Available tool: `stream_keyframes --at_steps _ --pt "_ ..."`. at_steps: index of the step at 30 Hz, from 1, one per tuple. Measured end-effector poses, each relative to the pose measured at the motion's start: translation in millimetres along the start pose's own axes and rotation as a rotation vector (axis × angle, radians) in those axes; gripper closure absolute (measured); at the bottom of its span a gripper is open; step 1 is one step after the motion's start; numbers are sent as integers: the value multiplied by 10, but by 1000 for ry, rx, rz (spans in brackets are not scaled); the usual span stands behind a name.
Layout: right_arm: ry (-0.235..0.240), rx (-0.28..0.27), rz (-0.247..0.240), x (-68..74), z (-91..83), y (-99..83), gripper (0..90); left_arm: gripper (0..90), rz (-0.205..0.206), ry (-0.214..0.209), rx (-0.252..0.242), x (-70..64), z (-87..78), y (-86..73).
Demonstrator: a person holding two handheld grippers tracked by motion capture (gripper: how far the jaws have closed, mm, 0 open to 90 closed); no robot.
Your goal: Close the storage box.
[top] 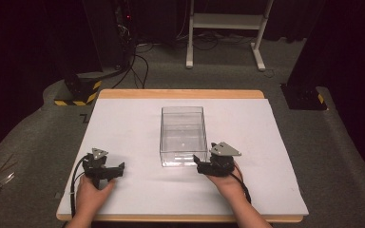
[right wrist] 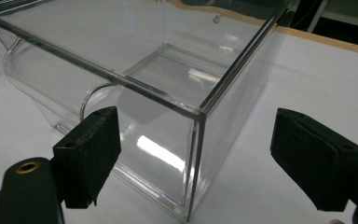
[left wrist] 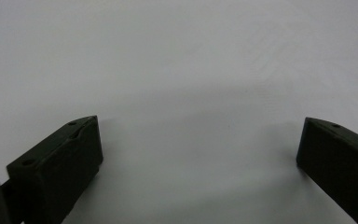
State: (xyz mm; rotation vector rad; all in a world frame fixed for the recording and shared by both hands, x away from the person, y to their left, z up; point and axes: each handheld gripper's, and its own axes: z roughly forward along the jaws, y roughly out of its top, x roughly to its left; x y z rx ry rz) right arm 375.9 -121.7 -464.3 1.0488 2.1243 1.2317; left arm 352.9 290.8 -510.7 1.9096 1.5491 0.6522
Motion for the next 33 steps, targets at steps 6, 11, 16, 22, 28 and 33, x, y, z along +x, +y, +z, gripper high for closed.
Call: stream_keyframes --at_steps 6,11,16,22,28,33 --pt "-11 4 11 -22 59 26 164 5 0 0 0 0 0 0" --pt "-18 6 15 -35 89 44 165 6 0 1 -1 -1 0 -1" --pt "-25 8 17 -58 125 58 170 5 0 1 0 0 0 0" --pt "-21 20 23 -70 151 55 162 5 0 0 0 0 0 0" --pt "-9 26 23 -61 135 57 212 6 0 0 0 0 0 0" --pt "1 28 19 -57 115 60 223 6 0 1 -1 0 0 -1"
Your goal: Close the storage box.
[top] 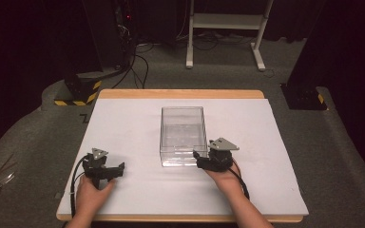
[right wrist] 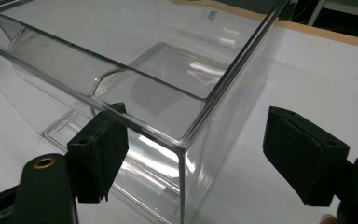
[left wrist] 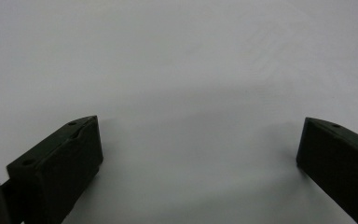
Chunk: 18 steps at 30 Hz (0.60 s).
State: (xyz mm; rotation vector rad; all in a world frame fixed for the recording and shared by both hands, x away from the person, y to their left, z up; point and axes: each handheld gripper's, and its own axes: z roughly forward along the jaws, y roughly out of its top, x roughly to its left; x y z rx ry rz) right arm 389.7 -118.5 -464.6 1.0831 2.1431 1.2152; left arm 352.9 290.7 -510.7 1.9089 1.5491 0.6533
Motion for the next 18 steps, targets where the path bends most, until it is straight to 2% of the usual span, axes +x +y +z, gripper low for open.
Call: stream_keyframes --at_steps 18 --pt "12 -10 12 0 -258 -126 228 6 0 0 -1 0 0 -1"
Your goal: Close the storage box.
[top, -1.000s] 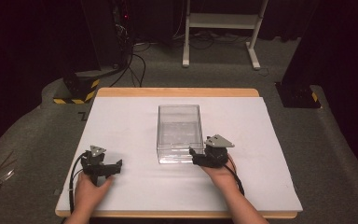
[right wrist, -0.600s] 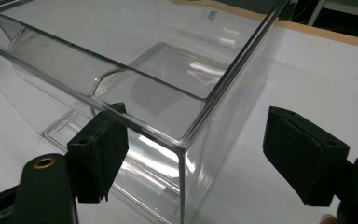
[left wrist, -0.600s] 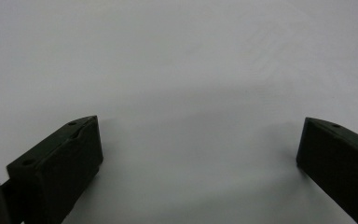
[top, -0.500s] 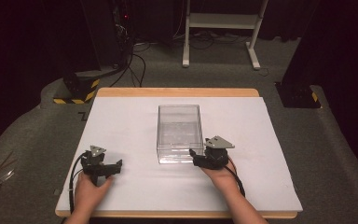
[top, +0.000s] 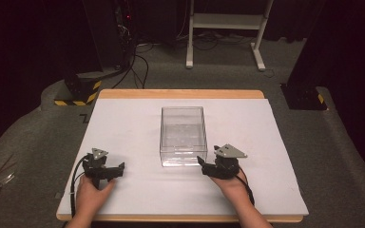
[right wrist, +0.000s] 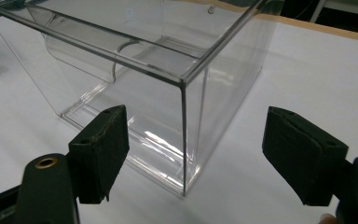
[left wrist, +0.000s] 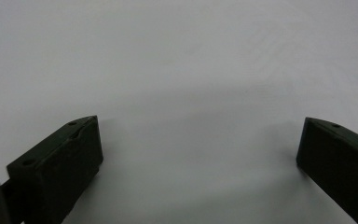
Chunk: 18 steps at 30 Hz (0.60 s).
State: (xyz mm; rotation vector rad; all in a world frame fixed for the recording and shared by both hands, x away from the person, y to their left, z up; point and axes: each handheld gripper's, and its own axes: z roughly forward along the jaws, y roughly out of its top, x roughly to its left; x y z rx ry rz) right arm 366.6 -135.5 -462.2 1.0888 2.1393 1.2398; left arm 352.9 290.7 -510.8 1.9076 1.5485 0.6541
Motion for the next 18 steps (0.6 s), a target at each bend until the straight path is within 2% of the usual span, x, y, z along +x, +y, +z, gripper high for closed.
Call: stream_keyframes --at_steps 9,15,16,18 --pt "-32 11 10 -131 -154 -129 234 6 1 0 2 0 -2 0" --pt "-78 33 21 -296 -270 -262 239 6 1 0 2 0 -2 0" --pt "-98 42 26 -367 -319 -325 239 6 0 0 1 0 -1 0" --pt "-105 47 31 -389 -337 -348 240 6 0 0 2 0 -2 0"
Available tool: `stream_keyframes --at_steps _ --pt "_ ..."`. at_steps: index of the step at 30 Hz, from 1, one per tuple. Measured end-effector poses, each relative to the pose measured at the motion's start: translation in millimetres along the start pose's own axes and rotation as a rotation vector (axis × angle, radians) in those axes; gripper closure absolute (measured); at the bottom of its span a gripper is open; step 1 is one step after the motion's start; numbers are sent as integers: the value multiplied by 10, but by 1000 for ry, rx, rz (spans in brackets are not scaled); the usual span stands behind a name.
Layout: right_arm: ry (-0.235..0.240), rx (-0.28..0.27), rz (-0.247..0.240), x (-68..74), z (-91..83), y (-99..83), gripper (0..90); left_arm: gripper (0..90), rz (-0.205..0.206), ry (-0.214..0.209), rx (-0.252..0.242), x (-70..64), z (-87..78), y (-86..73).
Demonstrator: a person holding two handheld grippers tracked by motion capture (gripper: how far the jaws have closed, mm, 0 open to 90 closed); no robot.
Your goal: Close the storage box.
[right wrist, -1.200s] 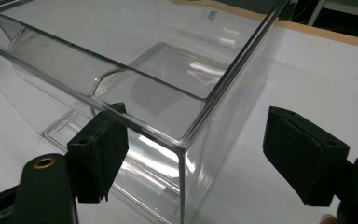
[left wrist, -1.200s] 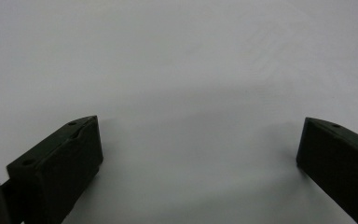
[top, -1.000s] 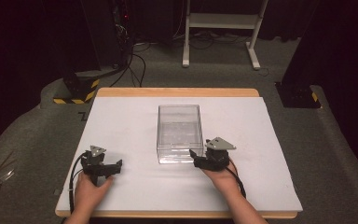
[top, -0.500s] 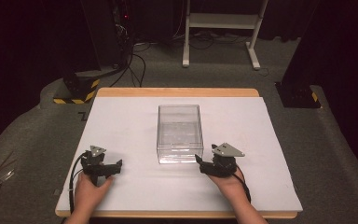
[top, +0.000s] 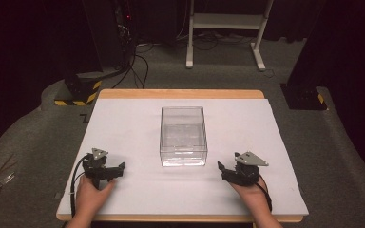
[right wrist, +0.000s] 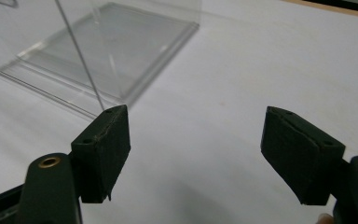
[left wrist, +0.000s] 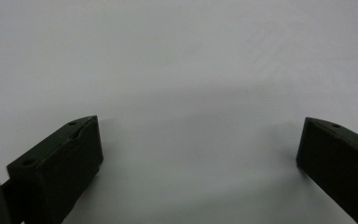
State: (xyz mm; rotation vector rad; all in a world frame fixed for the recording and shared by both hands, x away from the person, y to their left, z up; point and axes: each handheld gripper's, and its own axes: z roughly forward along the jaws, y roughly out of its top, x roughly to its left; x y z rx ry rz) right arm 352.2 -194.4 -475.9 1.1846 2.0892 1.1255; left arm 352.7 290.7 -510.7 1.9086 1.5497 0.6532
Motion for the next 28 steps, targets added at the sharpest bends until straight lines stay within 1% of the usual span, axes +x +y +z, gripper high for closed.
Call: stream_keyframes --at_steps 3,6,7,9,10,12,13,14,15,16,19,23,28 --pt "-35 20 11 -143 -75 -123 242 6 1 0 0 1 0 0" --pt "-58 33 13 -233 -124 -208 242 6 1 0 0 1 0 0" --pt "-79 44 5 -288 -157 -276 243 6 1 0 0 1 0 0" --pt "-85 48 2 -305 -166 -302 244 6 1 0 0 1 0 0" --pt "-105 72 -2 -342 -176 -386 244 6 1 0 0 1 0 0" --pt "-100 83 6 -354 -174 -404 243 6 1 0 0 0 0 -1" --pt "-89 70 7 -364 -187 -410 244 6 1 0 -1 0 0 -1" --pt "-92 63 5 -355 -195 -413 248 6 2 0 0 0 -1 -2" --pt "-92 72 -7 -338 -188 -415 248 6 2 1 0 0 -1 -2" --pt "-97 84 -41 -318 -171 -411 260 6 1 1 0 0 -1 -1" --pt "-96 91 -50 -308 -166 -410 259 6 1 0 0 0 -1 -1" --pt "-85 76 -11 -344 -182 -414 259 6 2 2 -2 -1 0 -2" --pt "-86 85 -11 -340 -175 -412 259 6 1 1 -3 -1 1 -2"
